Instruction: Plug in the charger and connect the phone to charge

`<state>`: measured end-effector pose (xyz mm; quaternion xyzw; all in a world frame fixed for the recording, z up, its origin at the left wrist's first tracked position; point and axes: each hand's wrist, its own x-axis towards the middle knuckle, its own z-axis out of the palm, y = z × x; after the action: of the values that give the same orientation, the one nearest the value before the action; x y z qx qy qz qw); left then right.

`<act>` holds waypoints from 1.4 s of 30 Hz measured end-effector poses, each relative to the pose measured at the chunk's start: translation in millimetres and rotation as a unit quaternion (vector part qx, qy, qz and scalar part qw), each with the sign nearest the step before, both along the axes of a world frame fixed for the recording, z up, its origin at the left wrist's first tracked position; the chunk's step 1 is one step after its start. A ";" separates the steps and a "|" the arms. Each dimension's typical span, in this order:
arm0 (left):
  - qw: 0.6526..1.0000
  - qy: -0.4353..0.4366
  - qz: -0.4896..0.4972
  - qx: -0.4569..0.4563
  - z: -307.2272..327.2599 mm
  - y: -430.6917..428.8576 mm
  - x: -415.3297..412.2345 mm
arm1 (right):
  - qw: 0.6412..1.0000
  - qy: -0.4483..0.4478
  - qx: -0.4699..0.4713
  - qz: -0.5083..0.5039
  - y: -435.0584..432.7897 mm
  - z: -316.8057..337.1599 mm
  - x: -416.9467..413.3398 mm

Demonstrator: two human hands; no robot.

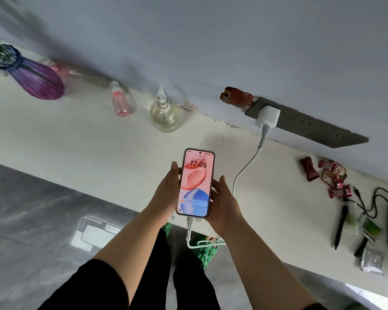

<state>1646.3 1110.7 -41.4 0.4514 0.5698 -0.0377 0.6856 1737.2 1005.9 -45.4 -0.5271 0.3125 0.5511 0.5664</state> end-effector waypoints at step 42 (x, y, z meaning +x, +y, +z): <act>0.995 0.035 -0.090 0.019 -56.2 44.9 31.2 | 0.898 -0.285 -0.209 0.262 35.9 -52.8 30.1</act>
<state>1677.5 1155.6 -97.6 0.5123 0.5507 -0.1044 0.6507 1767.3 1041.8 -98.2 -0.8304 0.0963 0.4282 0.3433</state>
